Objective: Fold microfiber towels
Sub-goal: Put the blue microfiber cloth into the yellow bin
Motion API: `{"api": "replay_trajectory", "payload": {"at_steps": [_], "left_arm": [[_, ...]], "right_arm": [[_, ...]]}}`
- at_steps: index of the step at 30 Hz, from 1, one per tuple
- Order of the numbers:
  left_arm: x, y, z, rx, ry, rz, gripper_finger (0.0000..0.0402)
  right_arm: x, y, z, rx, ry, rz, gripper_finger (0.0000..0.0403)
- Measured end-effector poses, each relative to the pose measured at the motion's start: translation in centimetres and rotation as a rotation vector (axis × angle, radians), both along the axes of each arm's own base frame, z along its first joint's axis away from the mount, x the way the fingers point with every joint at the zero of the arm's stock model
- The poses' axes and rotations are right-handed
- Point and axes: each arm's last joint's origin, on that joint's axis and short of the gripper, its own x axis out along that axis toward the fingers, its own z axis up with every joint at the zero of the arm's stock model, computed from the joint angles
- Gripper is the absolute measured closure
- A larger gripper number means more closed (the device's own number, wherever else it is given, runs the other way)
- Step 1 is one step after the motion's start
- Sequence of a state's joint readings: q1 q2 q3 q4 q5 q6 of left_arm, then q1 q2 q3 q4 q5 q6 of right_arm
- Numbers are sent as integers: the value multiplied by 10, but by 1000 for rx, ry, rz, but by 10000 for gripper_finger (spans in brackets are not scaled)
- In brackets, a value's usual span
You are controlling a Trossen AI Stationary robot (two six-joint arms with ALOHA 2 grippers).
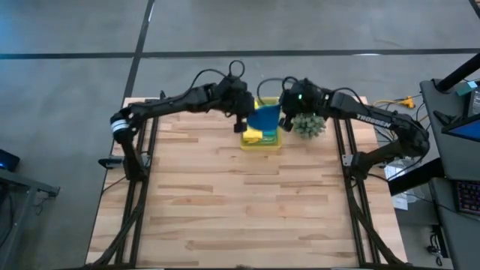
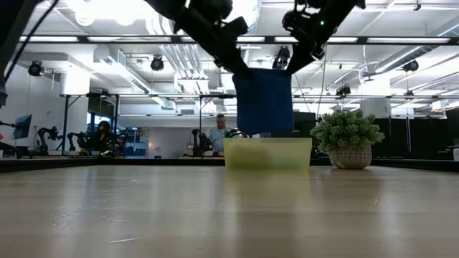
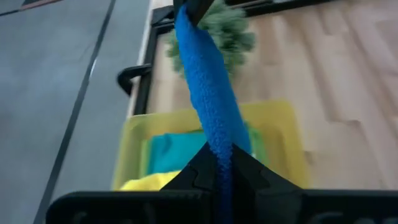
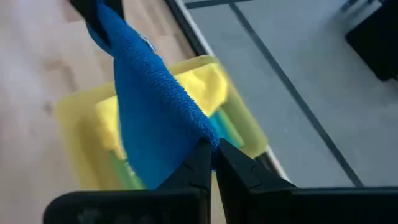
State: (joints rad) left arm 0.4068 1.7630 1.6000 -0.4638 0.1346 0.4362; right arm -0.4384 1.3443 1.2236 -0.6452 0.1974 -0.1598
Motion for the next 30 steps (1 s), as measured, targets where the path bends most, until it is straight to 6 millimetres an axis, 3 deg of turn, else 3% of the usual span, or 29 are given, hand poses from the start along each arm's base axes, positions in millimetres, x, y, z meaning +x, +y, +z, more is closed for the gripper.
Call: {"api": "replay_trajectory", "payload": {"at_steps": [9,15,19,23,30], "left_arm": [[5,72,-1,30,-22,98,398],[2,96,-4,177,8,131,398],[7,93,-22,131,51,158,398],[19,76,-45,78,97,129,398],[31,47,-63,44,130,77,398]], "right_arm": [[-4,-64,-13,-57,-38,-100,394],[11,-94,-33,-195,11,-139,394],[20,-102,-54,-176,68,-156,394],[23,-103,-72,-129,125,-165,394],[16,-86,-86,-43,137,-194,394]]}}
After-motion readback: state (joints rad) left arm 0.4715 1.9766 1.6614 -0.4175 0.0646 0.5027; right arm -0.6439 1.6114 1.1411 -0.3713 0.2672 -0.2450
